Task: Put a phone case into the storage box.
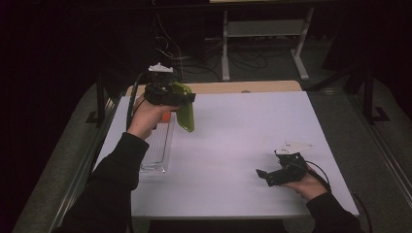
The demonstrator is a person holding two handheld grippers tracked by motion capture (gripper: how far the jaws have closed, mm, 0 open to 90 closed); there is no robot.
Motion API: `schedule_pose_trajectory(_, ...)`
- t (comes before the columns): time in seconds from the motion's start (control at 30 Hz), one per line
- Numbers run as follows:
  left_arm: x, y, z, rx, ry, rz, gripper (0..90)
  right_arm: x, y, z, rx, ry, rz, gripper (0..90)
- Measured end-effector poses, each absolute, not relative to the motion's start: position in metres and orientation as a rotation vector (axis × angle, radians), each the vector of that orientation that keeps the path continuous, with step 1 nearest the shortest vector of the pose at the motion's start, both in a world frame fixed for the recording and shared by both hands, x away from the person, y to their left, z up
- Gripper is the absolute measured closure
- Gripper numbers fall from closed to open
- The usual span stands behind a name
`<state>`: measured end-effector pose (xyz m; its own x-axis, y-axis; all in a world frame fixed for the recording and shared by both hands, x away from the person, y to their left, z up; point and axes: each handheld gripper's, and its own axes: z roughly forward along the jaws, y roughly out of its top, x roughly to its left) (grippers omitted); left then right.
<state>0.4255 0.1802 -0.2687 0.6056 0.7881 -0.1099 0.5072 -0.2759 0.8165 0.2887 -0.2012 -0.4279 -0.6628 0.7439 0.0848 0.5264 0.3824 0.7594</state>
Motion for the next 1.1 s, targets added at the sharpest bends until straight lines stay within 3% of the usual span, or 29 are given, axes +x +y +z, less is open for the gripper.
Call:
schedule_pose_trajectory(0.63, 0.463, 0.228, -0.275, 1.876, 1.387, 0.644, 15.0, 0.288, -0.205, -0.426, 1.131, 2.344, 1.16, 0.0)
schedule_pose_trajectory(1.1, 0.484, 0.238, -0.321, 1.825, 1.597, 0.714, 14.8, 0.288, -0.204, -0.425, 1.116, 2.344, 1.162, 0.0)
